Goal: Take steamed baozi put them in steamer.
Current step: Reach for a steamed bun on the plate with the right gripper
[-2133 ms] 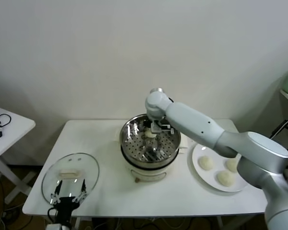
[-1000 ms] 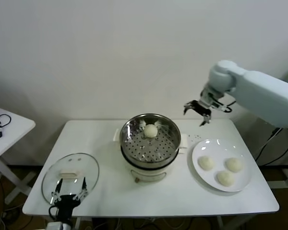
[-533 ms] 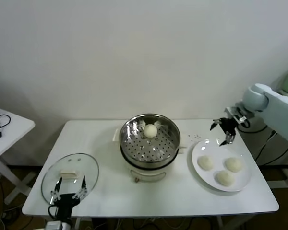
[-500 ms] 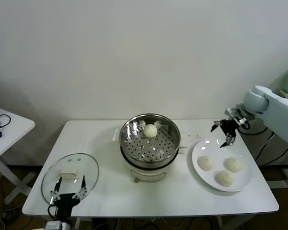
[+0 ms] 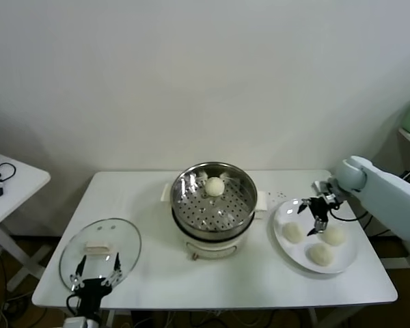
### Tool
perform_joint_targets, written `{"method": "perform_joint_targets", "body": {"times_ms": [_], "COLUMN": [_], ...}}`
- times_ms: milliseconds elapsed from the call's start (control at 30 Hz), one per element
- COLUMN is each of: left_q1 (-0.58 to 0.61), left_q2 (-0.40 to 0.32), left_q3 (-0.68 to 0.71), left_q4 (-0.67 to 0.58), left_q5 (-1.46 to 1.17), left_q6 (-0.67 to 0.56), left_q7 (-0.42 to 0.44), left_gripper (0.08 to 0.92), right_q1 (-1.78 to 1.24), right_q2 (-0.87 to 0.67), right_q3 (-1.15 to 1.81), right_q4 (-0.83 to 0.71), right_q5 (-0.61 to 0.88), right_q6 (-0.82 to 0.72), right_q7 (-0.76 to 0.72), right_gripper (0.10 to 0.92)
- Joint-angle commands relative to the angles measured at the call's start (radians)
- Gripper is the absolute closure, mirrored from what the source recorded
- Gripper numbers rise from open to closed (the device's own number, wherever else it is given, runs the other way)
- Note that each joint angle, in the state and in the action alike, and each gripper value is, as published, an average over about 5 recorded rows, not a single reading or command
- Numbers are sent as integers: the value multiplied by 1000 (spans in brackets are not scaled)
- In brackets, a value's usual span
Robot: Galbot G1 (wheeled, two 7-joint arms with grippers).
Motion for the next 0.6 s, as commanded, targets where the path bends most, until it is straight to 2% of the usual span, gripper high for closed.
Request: {"method": "perform_joint_targets", "body": {"times_ms": [33, 600], "left_q1": [-3, -15], "left_q2": [7, 7], "left_q3": [0, 0], "left_q4": [10, 24], "left_q5": [0, 1], "left_q6": [0, 1], "left_q7": [-1, -3], "left_gripper": [177, 177], "right_q1": [-60, -61], "right_q2": [67, 82], "right_q3": [18, 25], "right_q4": [-54, -92], "right_q5": [-17, -56], "right_q6": [-12, 9], "right_q7": [4, 2], "right_gripper": [203, 203]}}
